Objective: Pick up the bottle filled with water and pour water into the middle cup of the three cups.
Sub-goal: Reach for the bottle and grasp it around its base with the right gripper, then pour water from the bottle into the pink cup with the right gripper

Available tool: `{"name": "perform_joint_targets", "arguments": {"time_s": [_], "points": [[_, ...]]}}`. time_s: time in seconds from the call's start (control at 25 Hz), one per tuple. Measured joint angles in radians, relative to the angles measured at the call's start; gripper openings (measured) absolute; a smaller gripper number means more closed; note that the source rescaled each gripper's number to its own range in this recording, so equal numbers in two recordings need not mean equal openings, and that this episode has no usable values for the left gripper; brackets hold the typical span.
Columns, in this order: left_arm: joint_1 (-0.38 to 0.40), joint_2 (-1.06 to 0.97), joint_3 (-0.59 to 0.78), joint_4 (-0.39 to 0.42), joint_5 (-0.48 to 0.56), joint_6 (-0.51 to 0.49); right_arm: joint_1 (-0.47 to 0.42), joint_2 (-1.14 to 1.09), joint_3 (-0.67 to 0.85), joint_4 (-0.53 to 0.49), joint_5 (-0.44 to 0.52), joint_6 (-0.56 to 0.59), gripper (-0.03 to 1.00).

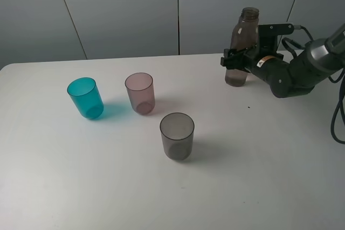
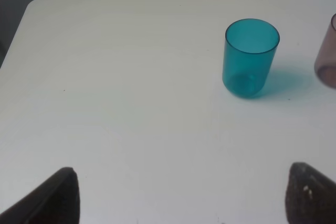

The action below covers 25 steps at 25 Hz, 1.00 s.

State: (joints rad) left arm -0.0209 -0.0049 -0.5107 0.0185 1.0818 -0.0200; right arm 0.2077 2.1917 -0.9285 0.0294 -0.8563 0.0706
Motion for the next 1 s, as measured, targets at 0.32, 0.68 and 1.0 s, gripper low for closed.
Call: {"name": "perform_joint_targets", "arguments": {"time_s": [0.32, 0.68, 1.0], "points": [[0.0, 0.0, 0.0, 0.0, 0.0, 0.0, 0.0, 0.0, 0.0, -0.005, 0.0, 0.01, 0.01], [0.0, 0.0, 0.0, 0.0, 0.0, 0.0, 0.0, -0.026, 0.0, -0.112, 0.056, 0.016, 0.01], [0.0, 0.0, 0.0, 0.0, 0.0, 0.0, 0.081, -0.142, -0.026, -0.12, 0.127, -0.044, 0.01]]}}
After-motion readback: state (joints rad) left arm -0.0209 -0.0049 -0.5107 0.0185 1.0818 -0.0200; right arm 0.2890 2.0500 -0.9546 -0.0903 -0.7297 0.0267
